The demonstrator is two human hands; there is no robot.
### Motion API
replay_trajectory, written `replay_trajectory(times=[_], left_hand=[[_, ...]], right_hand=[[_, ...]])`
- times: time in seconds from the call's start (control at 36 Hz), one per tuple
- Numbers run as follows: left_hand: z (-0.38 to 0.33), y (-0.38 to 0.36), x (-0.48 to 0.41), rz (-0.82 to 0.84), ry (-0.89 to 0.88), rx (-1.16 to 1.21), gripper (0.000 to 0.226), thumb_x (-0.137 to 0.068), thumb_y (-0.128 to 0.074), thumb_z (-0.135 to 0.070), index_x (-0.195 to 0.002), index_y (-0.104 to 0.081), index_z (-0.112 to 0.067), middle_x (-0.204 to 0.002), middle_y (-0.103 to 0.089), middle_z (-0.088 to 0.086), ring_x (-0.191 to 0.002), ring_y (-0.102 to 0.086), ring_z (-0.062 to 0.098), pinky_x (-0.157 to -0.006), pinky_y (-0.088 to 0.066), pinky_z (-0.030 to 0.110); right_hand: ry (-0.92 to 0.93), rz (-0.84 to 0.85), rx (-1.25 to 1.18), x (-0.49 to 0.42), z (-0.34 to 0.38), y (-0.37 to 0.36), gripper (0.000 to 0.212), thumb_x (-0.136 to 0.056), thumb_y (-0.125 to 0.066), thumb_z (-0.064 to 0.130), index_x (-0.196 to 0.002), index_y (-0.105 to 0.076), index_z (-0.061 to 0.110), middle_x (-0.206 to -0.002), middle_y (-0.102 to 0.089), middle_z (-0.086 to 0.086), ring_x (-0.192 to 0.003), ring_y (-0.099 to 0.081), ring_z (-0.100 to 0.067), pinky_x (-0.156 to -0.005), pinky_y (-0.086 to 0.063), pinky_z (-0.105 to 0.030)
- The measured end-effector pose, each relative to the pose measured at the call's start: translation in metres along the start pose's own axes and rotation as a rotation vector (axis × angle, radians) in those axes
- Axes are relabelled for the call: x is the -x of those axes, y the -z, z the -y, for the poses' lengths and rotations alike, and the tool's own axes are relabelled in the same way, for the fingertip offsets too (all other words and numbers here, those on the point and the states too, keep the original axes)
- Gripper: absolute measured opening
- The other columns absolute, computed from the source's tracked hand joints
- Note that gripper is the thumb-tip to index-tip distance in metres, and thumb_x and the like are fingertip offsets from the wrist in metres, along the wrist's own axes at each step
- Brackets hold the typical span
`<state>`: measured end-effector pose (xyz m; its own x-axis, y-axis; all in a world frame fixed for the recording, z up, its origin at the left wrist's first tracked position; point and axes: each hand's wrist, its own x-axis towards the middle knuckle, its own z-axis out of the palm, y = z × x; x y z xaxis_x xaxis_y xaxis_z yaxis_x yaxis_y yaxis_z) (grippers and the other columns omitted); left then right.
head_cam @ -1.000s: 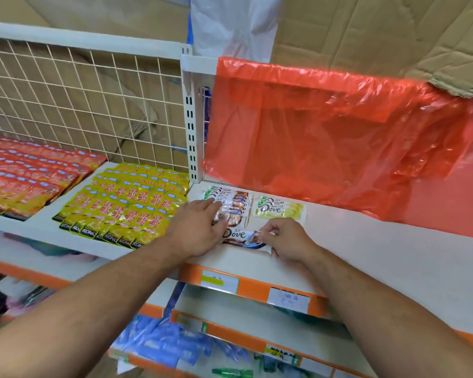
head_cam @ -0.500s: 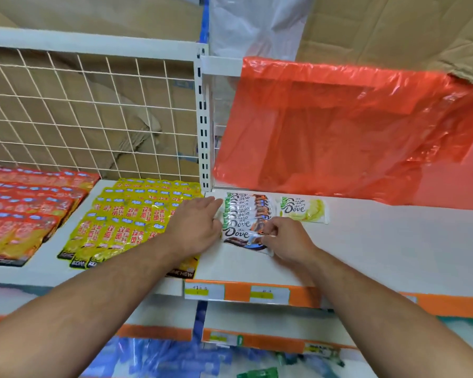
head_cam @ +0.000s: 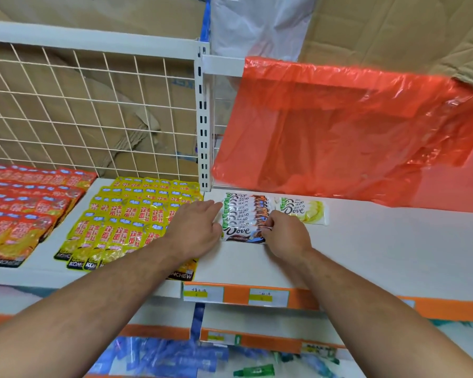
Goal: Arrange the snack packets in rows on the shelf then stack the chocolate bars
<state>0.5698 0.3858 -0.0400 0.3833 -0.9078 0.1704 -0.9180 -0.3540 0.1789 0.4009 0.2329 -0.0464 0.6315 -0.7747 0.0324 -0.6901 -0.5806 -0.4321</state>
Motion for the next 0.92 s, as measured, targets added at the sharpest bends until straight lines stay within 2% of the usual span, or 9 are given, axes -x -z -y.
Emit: replay_trajectory(times=[0.14,0.28,0.42,0.5,0.61,0.78,0.92], left_hand=[[-0.005,-0.008,0.006,-0.029,-0.018,-0.03,0.063,-0.081,-0.031,-0.037,-0.126,-0.063,-0.008,-0.115,-0.069,0.013,-0.104,-0.066,0.033,-0.092,-0.052,0.047],[-0.011,-0.004,0.012,-0.048,-0.019,-0.048,0.059,-0.082,-0.035,-0.036,-0.125,-0.063,-0.008,-0.11,-0.07,0.011,-0.1,-0.066,0.031,-0.089,-0.052,0.045],[-0.015,-0.007,0.02,-0.05,0.02,-0.026,0.063,-0.083,-0.032,-0.039,-0.13,-0.06,-0.009,-0.121,-0.067,0.01,-0.111,-0.063,0.032,-0.097,-0.047,0.048],[-0.017,-0.01,0.025,-0.063,0.038,-0.04,0.063,-0.082,-0.032,-0.04,-0.13,-0.061,-0.01,-0.121,-0.067,0.01,-0.111,-0.063,0.031,-0.096,-0.047,0.047],[-0.022,-0.012,0.03,-0.018,0.08,-0.047,0.073,-0.082,-0.023,-0.046,-0.141,-0.052,-0.014,-0.138,-0.057,0.009,-0.127,-0.053,0.03,-0.109,-0.037,0.049],[-0.026,-0.014,0.033,-0.054,0.041,-0.048,0.065,-0.084,-0.028,-0.041,-0.133,-0.058,-0.01,-0.122,-0.065,0.011,-0.114,-0.059,0.031,-0.1,-0.044,0.048],[-0.029,-0.006,0.03,-0.024,0.03,-0.037,0.076,-0.081,-0.018,-0.045,-0.14,-0.053,-0.012,-0.136,-0.058,0.011,-0.125,-0.053,0.032,-0.106,-0.038,0.047]], right_hand=[[-0.005,-0.012,0.049,-0.003,0.001,-0.001,0.014,-0.089,-0.065,0.027,-0.095,-0.056,0.017,-0.093,-0.069,-0.005,-0.088,-0.063,-0.03,-0.063,-0.043,-0.032],[-0.014,-0.017,0.08,-0.004,0.001,0.0,0.018,-0.09,-0.064,0.028,-0.1,-0.054,0.017,-0.097,-0.068,-0.005,-0.09,-0.063,-0.029,-0.063,-0.043,-0.032],[-0.029,-0.034,0.062,-0.001,-0.001,-0.003,0.026,-0.09,-0.064,0.035,-0.107,-0.054,0.017,-0.108,-0.061,-0.005,-0.097,-0.06,-0.028,-0.069,-0.044,-0.033],[-0.046,-0.045,0.045,0.002,-0.003,-0.004,0.033,-0.091,-0.064,0.039,-0.112,-0.054,0.016,-0.111,-0.059,-0.006,-0.096,-0.06,-0.029,-0.068,-0.041,-0.032],[-0.061,-0.042,0.032,0.004,-0.004,-0.005,0.038,-0.092,-0.063,0.041,-0.116,-0.052,0.014,-0.114,-0.058,-0.007,-0.097,-0.061,-0.031,-0.072,-0.046,-0.035],[-0.075,-0.039,0.023,0.014,-0.002,-0.002,0.041,-0.094,-0.061,0.04,-0.124,-0.049,0.014,-0.122,-0.053,-0.007,-0.103,-0.061,-0.032,-0.075,-0.045,-0.036],[-0.045,-0.104,0.026,0.028,0.0,0.002,0.044,-0.094,-0.059,0.042,-0.127,-0.049,0.016,-0.125,-0.052,-0.005,-0.109,-0.058,-0.028,-0.078,-0.048,-0.036]])
